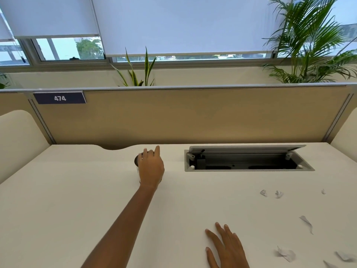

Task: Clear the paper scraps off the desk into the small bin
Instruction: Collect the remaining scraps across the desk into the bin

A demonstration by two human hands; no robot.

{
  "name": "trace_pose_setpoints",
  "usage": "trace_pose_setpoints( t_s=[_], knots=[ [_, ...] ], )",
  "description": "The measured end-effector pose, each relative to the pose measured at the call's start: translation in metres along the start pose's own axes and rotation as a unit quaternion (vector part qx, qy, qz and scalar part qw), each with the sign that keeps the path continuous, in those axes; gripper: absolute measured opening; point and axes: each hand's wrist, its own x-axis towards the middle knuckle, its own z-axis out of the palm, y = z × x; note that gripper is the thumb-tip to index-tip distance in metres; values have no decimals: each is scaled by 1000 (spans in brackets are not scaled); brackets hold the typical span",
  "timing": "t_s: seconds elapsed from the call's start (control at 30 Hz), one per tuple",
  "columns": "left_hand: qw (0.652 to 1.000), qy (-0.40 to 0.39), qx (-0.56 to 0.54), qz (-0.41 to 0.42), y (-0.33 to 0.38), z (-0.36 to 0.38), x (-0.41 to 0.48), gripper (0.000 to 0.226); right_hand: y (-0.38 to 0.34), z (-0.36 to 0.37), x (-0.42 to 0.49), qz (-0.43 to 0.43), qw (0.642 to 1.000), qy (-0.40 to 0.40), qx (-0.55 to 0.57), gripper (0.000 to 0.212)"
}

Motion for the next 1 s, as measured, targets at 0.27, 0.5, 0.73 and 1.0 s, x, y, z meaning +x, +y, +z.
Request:
trace_pose_setpoints(
  t_s=[0.27,0.5,0.73,1.0],
  knots=[
    [986,-18,-124,113,67,7,-113,53,3,-11,-11,33,992,-116,-41,66],
    [897,-148,-415,-24,124,5,-194,39,14,-54,-7,90,975,-198,-43,27],
    [902,-205,-369,90,158,-4,-220,38,93,-113,-33,176,980,-83,-48,31],
    [898,-324,-243,171,207,-8,-202,38,153,-135,-63,337,925,-151,-91,47]
  ],
)
